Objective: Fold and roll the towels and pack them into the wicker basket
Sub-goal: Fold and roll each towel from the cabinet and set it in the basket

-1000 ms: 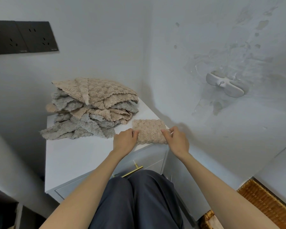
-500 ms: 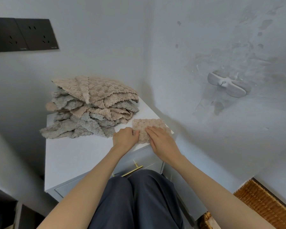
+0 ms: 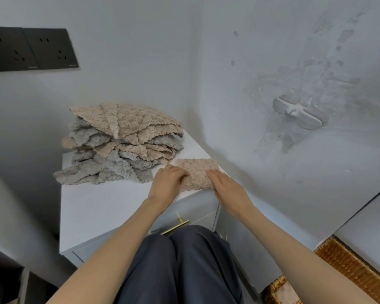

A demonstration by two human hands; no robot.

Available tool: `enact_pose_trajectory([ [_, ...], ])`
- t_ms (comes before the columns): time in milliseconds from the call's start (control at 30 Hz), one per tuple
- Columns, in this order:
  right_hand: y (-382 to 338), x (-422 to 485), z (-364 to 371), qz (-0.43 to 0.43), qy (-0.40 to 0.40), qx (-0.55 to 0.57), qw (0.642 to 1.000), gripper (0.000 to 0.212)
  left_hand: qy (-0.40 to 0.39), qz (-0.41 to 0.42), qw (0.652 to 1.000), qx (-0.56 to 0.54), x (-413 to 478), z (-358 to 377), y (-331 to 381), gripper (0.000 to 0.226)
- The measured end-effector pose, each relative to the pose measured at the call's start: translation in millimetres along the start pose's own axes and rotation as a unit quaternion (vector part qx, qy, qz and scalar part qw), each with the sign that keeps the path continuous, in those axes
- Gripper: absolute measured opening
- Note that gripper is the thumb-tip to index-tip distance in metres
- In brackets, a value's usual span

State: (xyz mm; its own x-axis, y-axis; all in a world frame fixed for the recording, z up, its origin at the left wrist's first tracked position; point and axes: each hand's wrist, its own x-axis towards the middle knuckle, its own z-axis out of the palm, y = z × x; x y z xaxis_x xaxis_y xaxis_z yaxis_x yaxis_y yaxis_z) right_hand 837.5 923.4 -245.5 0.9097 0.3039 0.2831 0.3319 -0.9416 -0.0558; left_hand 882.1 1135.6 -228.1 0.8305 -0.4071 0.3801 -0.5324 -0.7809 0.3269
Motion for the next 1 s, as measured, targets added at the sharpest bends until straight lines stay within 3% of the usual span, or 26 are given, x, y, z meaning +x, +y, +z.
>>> enact_pose_trajectory([
  [200,3.3,9.5,-6.5,0.002,-0.033,0.015,0.999,0.046,-0.089,0.000,0.995,0.047,-10.2,-0.8,-6.8,0.053],
  [300,8.4,11.9,-10.9,0.004,-0.042,0.046,0.998,0.039,-0.082,-0.022,0.996,0.014,-8.5,-3.7,-4.2,0.046],
  [433,11.1,13.3,-16.0,0.052,-0.042,0.188,0.980,0.032,-0.091,-0.054,0.993,-0.059,-9.9,-6.7,-6.7,0.031],
  [500,11.7,17.1,-19.6,0.087,-0.050,0.262,0.960,0.016,-0.100,-0.087,0.986,-0.104,-9.9,-8.6,-9.2,0.033],
  [633,9.7,25.0,-27.0,0.144,-0.077,0.333,0.929,0.020,-0.121,-0.153,0.970,-0.147,-2.0,-10.3,-11.8,0.045],
  [800,10.0,35.0,-20.8,0.197,-0.069,0.332,0.920,0.016,-0.124,-0.224,0.958,-0.133,11.0,-5.8,-10.1,0.053],
  [1000,14.3,50.9,-12.3,0.264,-0.071,0.297,0.915,0.025,-0.104,-0.255,0.955,-0.112,19.1,0.2,-6.9,0.054],
])
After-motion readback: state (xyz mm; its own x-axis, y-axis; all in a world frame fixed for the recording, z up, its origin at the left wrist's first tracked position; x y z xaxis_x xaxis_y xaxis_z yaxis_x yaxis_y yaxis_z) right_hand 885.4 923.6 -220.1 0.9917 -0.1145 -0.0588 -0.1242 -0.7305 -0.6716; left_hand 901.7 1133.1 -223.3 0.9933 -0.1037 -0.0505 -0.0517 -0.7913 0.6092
